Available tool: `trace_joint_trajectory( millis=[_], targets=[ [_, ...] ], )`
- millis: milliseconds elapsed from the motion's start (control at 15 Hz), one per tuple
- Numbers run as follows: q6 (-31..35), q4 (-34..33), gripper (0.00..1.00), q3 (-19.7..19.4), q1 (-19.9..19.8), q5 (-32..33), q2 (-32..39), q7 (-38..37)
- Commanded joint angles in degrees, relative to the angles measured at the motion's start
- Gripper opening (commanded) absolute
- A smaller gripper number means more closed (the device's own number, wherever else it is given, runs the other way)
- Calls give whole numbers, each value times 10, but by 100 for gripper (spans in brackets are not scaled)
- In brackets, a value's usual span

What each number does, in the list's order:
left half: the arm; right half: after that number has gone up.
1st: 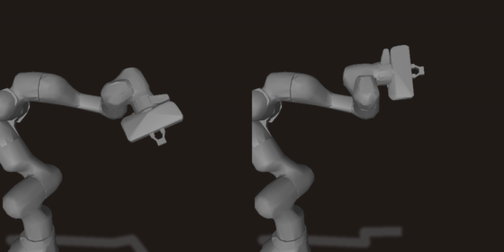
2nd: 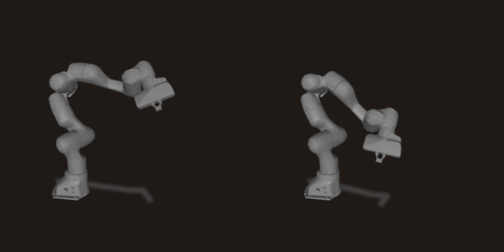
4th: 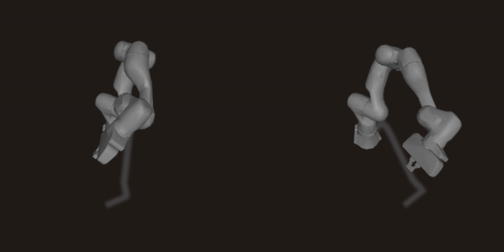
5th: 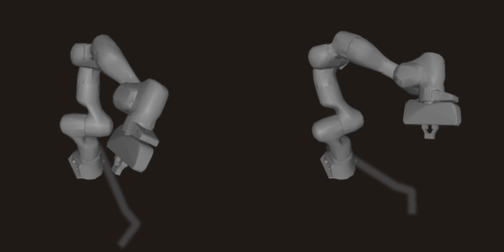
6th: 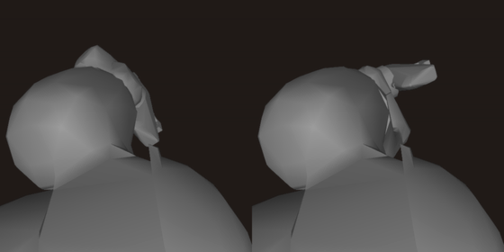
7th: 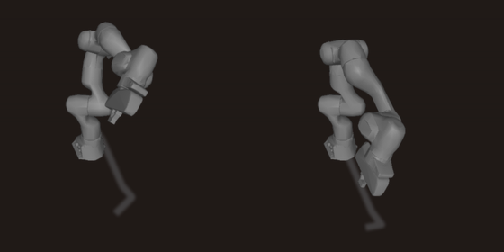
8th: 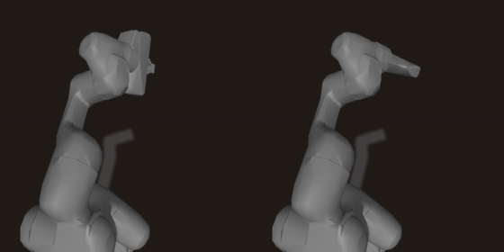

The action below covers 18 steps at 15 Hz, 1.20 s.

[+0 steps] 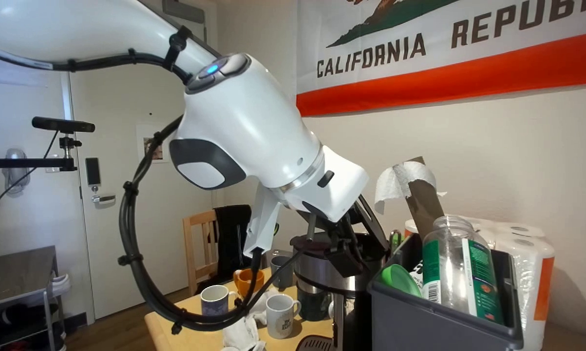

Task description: Open the silver coffeemaker

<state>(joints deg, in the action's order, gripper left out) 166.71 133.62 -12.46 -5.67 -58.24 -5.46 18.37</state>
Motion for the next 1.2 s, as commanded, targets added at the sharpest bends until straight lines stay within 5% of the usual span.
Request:
trace_joint_trajectory(
  millis=[0,1000,1067,1133],
  targets=[
    [58,5,100,8,19,-48,-2,38],
    [266,6,100,22,93,-45,23,64],
    [273,25,100,50,62,45,21,-21],
    [277,27,100,54,60,70,24,-33]
  ],
)
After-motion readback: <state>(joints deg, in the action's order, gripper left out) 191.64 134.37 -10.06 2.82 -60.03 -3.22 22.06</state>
